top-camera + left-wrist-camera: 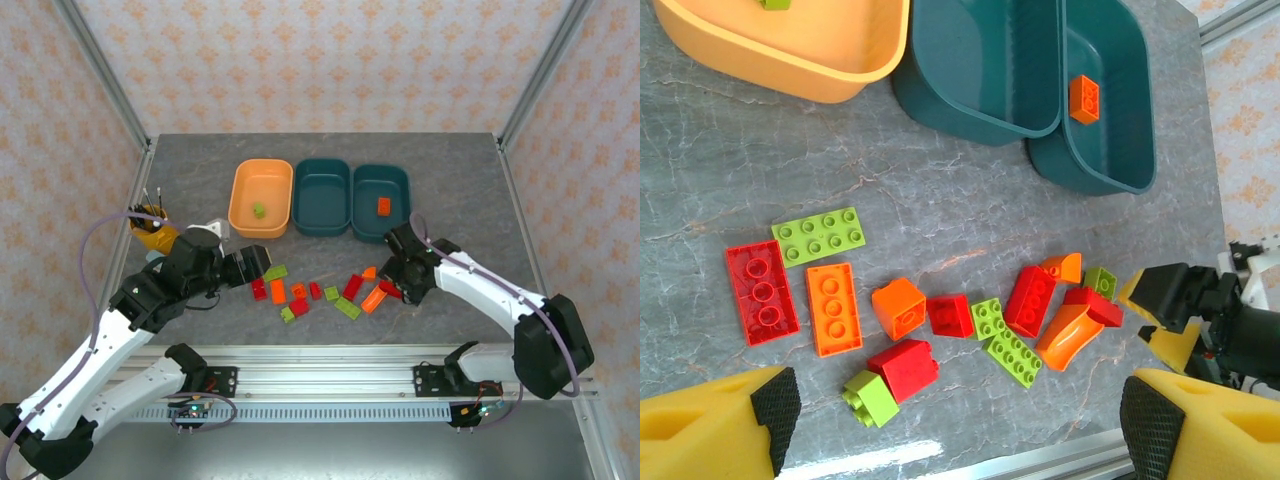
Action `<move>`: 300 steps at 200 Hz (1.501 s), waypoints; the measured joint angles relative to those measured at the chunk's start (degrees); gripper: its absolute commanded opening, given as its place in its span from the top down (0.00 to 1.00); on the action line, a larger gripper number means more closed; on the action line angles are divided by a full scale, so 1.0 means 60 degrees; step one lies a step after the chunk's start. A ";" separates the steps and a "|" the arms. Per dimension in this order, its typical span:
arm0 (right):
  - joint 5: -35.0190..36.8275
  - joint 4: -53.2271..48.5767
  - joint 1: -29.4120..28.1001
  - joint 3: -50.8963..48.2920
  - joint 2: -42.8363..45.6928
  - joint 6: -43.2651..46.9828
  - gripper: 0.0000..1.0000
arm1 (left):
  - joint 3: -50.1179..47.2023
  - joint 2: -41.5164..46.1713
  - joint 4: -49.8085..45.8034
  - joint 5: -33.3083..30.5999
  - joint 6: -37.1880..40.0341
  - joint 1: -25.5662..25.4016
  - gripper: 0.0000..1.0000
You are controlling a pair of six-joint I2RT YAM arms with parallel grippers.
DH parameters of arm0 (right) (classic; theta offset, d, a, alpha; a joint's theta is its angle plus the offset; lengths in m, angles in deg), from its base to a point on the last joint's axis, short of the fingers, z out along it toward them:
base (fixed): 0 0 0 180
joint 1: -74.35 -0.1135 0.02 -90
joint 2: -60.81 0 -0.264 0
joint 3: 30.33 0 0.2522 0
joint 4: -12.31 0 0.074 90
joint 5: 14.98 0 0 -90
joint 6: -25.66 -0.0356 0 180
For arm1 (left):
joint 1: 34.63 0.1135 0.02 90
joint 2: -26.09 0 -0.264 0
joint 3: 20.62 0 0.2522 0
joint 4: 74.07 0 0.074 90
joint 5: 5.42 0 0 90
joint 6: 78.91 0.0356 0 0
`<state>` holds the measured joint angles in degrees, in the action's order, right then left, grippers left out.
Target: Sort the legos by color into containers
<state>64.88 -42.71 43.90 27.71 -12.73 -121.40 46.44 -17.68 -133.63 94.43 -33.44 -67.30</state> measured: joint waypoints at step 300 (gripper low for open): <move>-0.0962 0.2801 0.0361 -0.0572 -0.1523 -0.4218 0.55 | -0.0164 0.0233 0.0047 -0.0004 -0.0106 0.0000 0.14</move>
<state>59.11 -25.90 46.06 24.27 -21.87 -146.71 45.45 -16.28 -133.35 94.40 -34.08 -67.30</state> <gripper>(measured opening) 0.449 0.861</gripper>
